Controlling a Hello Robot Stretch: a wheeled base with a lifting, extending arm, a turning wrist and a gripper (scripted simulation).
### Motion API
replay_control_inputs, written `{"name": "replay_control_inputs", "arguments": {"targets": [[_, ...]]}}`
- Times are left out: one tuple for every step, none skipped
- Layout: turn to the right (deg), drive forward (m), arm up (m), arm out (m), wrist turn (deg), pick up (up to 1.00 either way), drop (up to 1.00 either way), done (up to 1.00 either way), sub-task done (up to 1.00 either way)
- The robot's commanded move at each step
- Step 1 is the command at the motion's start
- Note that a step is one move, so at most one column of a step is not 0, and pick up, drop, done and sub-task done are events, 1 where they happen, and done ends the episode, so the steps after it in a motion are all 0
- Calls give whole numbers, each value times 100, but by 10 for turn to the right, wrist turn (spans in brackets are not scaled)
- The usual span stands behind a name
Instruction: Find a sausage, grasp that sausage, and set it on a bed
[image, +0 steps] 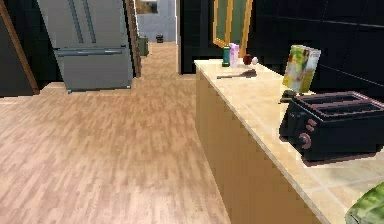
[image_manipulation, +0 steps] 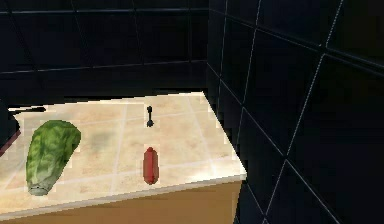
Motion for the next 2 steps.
{"name": "replay_control_inputs", "arguments": {"targets": [[0,0,38,0,0,0,0,0,0],[0,0,0,12,0,0,0,0,0]]}}
